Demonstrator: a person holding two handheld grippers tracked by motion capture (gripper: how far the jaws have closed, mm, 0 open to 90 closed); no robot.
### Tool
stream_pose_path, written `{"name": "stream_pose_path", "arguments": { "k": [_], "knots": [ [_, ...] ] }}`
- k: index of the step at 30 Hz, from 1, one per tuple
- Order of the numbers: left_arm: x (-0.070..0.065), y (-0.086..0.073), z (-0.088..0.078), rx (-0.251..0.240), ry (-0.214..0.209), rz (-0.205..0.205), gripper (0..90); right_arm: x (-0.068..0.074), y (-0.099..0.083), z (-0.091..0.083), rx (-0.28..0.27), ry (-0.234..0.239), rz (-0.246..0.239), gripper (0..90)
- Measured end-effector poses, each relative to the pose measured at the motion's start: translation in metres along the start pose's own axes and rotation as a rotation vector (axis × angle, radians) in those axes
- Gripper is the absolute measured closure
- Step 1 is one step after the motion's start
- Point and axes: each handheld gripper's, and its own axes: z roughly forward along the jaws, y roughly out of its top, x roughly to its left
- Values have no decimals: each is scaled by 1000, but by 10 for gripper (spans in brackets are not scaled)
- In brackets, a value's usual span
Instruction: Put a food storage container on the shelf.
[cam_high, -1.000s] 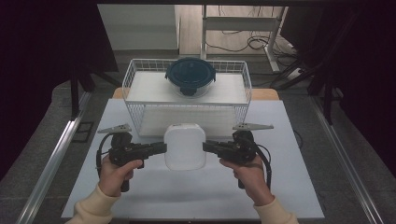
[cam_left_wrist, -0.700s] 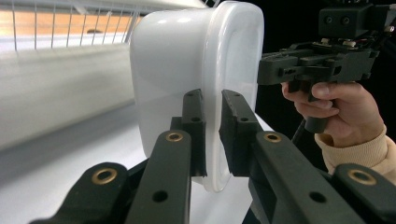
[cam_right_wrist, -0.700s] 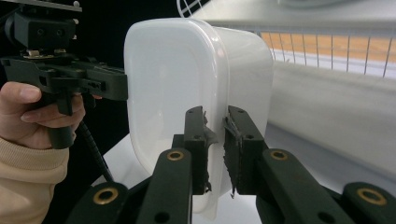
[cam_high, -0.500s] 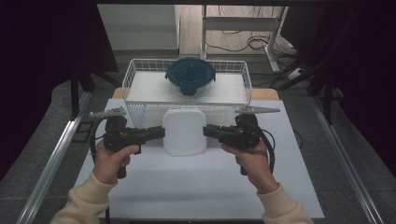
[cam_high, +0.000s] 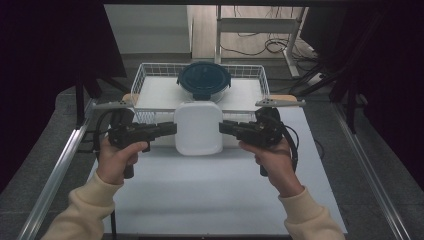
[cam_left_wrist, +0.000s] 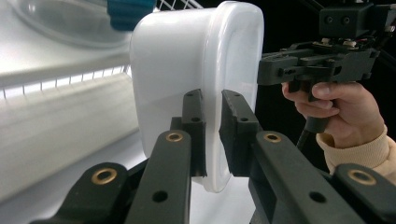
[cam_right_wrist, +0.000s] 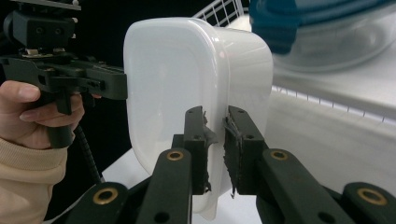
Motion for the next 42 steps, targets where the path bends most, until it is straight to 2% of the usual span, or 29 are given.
{"name": "stream_pose_path", "arguments": {
  "k": [14,29,42],
  "knots": [
    [3,49,2,-12,-3,13,809,-1,49,-7,-15,-27,-27,785],
    [3,84,-1,-18,18,41,808,-5,83,-6,-41,-26,-34,786],
    [15,114,3,-30,6,36,807,-10,115,-1,-41,-39,-32,785]
  ]
}}
